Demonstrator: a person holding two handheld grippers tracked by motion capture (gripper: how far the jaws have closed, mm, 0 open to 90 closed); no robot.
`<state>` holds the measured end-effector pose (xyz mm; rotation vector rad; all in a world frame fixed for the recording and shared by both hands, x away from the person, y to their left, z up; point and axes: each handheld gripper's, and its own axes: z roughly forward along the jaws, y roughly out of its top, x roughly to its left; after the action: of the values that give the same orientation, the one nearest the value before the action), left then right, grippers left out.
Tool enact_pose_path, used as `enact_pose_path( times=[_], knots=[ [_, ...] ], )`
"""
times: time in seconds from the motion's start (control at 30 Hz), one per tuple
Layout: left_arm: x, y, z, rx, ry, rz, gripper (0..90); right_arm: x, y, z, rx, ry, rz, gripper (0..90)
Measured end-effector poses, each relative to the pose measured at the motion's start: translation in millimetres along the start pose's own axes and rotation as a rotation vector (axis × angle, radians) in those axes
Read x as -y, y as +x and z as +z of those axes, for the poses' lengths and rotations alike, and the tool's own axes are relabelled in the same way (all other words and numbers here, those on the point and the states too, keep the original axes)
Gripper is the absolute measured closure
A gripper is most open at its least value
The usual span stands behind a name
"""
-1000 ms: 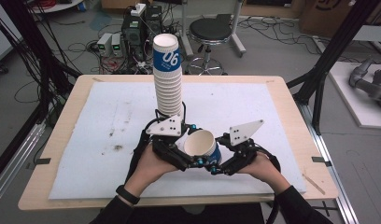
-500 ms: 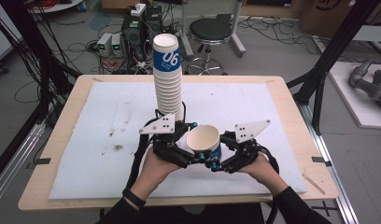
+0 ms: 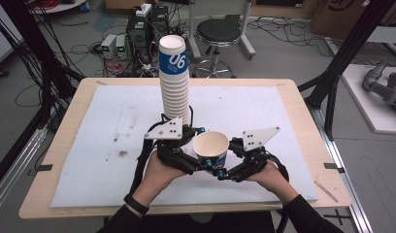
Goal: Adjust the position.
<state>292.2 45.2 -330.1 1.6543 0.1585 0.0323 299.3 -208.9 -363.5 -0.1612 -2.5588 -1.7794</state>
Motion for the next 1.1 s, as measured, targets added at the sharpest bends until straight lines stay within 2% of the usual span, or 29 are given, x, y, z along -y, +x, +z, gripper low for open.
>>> enact_pose_path(
  times=[0.17,0.4,0.5,0.6,0.83,0.87,1.1],
  knots=[
    [0.0,-2.2,3.3,0.01,-0.032,-0.008,19.2,2.1,1.1,2.4,-0.024,-0.054,0.012,30.5],
    [1.3,-1.2,4.2,0.017,-0.05,-0.024,21.1,2.2,1.7,2.8,-0.023,-0.063,0.018,29.8],
    [3.3,-0.3,5.3,0.022,-0.046,-0.028,22.1,1.7,2.3,4.2,-0.016,-0.076,0.027,22.7],
    [5.2,-0.6,7.2,0.022,-0.046,-0.028,22.5,-0.1,3.6,4.3,-0.012,-0.101,0.058,20.7],
    [7.1,-1.6,10.2,0.017,-0.044,-0.019,23.0,-1.8,1.5,1.7,-0.051,-0.17,0.121,22.3],
    [7.5,-1.6,10.4,0.018,-0.045,-0.021,23.0,-1.8,0.9,1.3,-0.052,-0.173,0.118,24.6],
    [8.5,-0.5,10.6,0.017,-0.048,-0.03,19.2,-1.2,-0.5,1.8,-0.064,-0.167,0.128,24.9]
  ],
)
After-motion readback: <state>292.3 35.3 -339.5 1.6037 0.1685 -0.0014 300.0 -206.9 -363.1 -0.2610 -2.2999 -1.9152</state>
